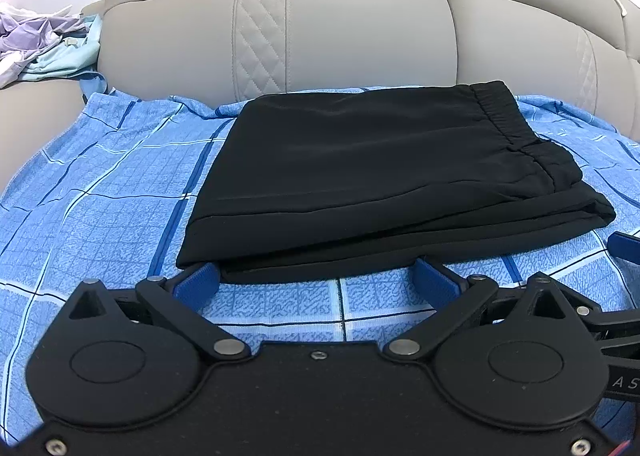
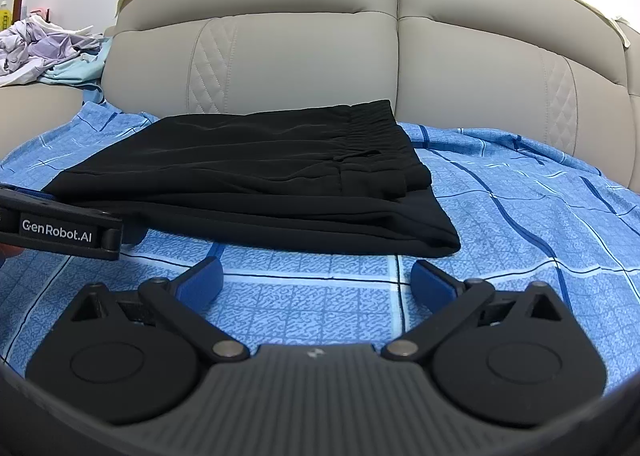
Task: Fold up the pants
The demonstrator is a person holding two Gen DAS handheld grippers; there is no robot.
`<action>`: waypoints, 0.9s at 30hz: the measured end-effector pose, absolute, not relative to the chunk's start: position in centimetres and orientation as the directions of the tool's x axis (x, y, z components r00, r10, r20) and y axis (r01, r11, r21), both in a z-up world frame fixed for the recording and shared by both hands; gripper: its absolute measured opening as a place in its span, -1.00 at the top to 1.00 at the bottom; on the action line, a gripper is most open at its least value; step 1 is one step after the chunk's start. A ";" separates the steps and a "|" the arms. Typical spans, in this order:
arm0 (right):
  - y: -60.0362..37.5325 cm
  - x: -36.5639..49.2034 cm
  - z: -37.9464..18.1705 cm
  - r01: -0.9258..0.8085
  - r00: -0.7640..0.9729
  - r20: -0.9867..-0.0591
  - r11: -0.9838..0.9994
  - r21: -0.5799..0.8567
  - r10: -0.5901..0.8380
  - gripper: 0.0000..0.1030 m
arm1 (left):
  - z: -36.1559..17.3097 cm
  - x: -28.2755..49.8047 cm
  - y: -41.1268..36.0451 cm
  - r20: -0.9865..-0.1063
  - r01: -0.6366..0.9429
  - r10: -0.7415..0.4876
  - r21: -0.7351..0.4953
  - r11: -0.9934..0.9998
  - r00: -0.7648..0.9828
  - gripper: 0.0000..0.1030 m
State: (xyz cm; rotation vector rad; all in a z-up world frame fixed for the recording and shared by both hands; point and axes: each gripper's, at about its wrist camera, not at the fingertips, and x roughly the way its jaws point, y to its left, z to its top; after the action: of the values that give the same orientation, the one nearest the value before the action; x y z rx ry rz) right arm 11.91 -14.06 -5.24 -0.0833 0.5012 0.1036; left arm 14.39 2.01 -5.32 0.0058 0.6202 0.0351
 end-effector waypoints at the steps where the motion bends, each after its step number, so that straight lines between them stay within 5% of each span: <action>1: -14.1 11.9 -5.2 -0.119 0.872 -0.483 0.991 -0.054 0.079 -1.00 | -5.4 14.3 2.0 -0.580 -0.031 0.035 0.016 0.999 0.814 -1.00; 27: -14.1 11.9 -5.3 -0.120 0.872 -0.483 0.991 -0.053 0.080 -1.00 | -5.4 14.2 2.1 -0.580 -0.016 0.026 0.021 1.000 0.814 -1.00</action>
State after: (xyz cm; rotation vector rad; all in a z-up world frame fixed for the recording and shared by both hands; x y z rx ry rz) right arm 11.90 -14.08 -5.28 -0.0826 0.5004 0.1045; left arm 14.25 2.08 -5.40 0.0157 0.6189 0.0223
